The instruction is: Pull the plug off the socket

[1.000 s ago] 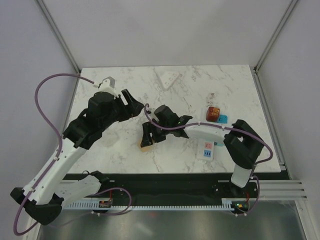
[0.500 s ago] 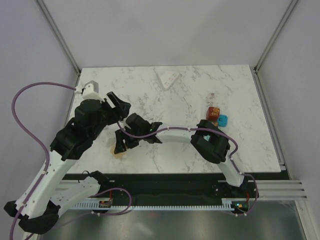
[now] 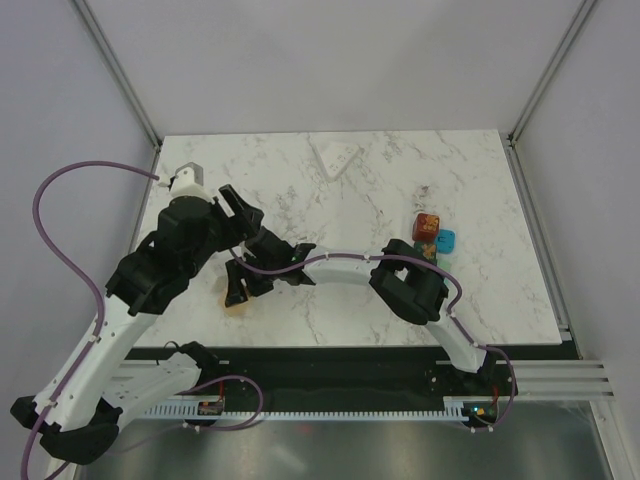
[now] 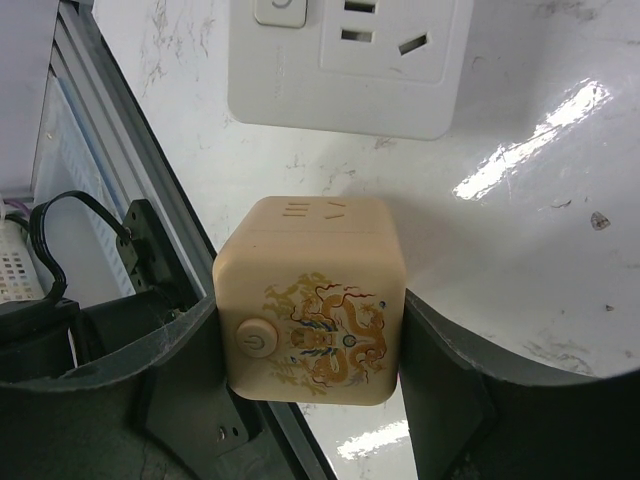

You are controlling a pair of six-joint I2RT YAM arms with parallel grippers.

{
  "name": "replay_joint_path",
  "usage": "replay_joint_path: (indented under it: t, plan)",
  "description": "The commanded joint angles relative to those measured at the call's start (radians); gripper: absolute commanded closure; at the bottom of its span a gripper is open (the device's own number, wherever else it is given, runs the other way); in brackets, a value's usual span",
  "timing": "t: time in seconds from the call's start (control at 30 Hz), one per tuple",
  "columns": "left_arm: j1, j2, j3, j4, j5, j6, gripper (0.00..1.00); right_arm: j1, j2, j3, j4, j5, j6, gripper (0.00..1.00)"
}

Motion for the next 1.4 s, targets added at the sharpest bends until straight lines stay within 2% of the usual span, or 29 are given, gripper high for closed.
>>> replay_joint_path:
  t: [0.0,0.1,0.43,0.57,0.63,0.87,1.07,1.27,1.37]
  plan:
    - [-0.004,-0.007,0.015,0.01,-0.031,0.005,0.18,0.001,0.001,0.041,-0.01,0.007,-0.027,0.53]
    - [-0.004,-0.006,0.017,0.007,-0.037,0.008,0.18,-0.001,-0.01,0.027,-0.014,0.007,-0.033,0.38]
    - [-0.002,0.001,0.038,-0.007,-0.094,0.031,0.17,-0.001,-0.039,-0.004,-0.023,0.006,-0.059,0.14]
    - [-0.004,0.001,0.05,-0.014,-0.115,0.046,0.17,-0.002,-0.053,-0.002,-0.024,0.007,-0.068,0.09]
    - [-0.002,0.002,0.058,-0.016,-0.126,0.051,0.17,-0.001,-0.058,0.001,-0.029,0.007,-0.073,0.02]
    - [-0.002,0.004,0.086,-0.027,-0.166,0.068,0.16,-0.02,-0.153,-0.033,-0.04,0.023,-0.076,0.02]
    - [-0.002,-0.006,0.109,-0.037,-0.215,0.066,0.16,-0.095,-0.306,-0.181,-0.072,0.05,-0.079,0.02]
    - [-0.004,0.039,0.104,-0.028,-0.168,0.059,0.18,-0.194,-0.539,-0.433,-0.203,0.204,-0.137,0.02]
    - [-0.002,0.085,0.064,0.025,-0.067,0.062,0.29,-0.282,-0.671,-0.507,-0.341,0.351,-0.134,0.02]
